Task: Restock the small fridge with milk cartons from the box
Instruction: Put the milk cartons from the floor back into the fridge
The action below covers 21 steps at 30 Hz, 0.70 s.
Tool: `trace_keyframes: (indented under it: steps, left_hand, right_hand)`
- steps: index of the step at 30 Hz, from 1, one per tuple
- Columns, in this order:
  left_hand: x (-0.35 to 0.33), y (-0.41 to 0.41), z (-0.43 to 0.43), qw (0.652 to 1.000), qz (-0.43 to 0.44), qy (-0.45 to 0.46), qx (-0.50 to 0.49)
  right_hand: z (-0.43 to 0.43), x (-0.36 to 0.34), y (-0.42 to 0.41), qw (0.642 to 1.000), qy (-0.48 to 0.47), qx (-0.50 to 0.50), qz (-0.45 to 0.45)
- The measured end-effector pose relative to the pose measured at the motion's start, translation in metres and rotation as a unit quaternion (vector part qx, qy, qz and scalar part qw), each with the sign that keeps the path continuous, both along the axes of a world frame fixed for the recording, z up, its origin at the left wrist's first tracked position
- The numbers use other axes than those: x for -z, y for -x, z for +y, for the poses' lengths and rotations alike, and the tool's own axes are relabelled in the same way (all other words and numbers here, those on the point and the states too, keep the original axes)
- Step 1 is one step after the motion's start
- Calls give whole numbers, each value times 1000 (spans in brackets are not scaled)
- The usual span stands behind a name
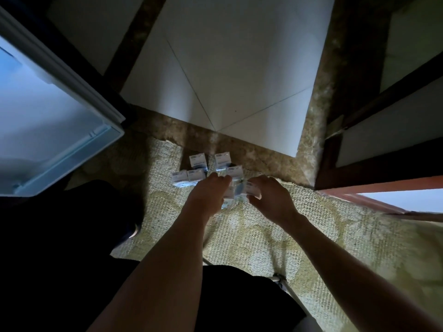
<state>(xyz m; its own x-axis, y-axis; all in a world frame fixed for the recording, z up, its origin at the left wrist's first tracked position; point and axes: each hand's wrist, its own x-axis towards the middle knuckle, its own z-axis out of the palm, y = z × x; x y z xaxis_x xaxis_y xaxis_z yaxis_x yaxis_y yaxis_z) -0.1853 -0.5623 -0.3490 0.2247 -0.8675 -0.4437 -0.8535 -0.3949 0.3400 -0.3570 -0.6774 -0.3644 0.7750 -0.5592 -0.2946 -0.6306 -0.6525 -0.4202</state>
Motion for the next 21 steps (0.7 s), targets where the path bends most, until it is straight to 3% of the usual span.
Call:
trace_keyframes:
  steps: [12, 17, 21]
  left_hand:
    - [-112, -36, 12, 990, -27, 102, -91]
    - [-159, -51, 35, 979, 62, 111, -161]
    - [-197, -66, 60, 975, 21, 131, -178]
  right_hand:
    - [3, -95, -16, 996, 44, -44, -61]
    - [12, -135, -39, 989, 66, -93, -93]
    - [18, -169, -61, 979, 76, -120, -143]
